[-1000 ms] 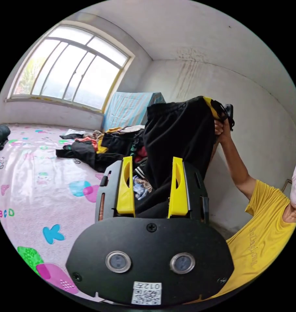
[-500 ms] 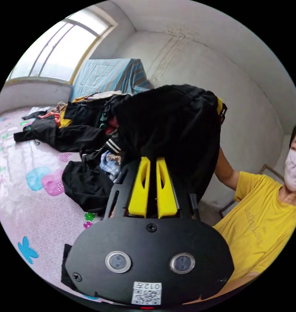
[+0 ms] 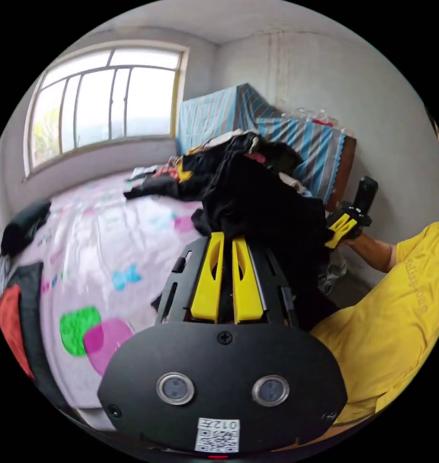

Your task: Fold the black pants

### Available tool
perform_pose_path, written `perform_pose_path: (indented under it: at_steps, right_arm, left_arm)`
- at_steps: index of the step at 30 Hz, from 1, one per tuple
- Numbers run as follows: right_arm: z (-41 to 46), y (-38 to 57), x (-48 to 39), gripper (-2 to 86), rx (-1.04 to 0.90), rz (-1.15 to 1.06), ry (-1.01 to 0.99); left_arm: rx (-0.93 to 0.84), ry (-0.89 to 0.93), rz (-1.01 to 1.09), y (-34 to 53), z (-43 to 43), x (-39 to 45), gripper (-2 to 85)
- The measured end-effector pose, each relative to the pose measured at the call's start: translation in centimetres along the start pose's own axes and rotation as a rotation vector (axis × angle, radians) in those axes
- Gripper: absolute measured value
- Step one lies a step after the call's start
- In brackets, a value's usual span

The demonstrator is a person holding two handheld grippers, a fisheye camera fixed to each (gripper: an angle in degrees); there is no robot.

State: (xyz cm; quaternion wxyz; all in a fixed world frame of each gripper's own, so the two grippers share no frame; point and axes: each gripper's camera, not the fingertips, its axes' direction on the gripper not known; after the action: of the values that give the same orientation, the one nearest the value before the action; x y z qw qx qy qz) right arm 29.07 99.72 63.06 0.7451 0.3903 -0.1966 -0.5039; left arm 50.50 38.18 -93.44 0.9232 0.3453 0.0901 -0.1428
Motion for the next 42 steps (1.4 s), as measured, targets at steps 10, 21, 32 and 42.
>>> perform_pose_path:
  at_steps: [10, 21, 32, 42]
  right_arm:
    - [0.6, 2.2, -0.4, 2.1, 0.092, 0.226, 0.039]
    - [10.4, -6.0, 3.4, 13.0, -0.366, 0.021, 0.086]
    - [8.6, -6.8, 4.5, 1.9, -0.332, 0.094, 0.141]
    - [-9.1, -15.0, 10.9, 0.7, -0.014, 0.199, 0.374]
  left_arm:
    - [0.045, 0.051, -0.374, 11.2, -0.6, -4.6, 0.6]
    - [0.095, 0.083, -0.401, 11.0, -2.2, -6.0, 0.7]
    - [0.096, 0.124, -0.368, 7.9, -5.2, -8.5, 0.5]
    - [0.303, 0.012, -0.119, -12.0, -20.0, -10.7, 0.4]
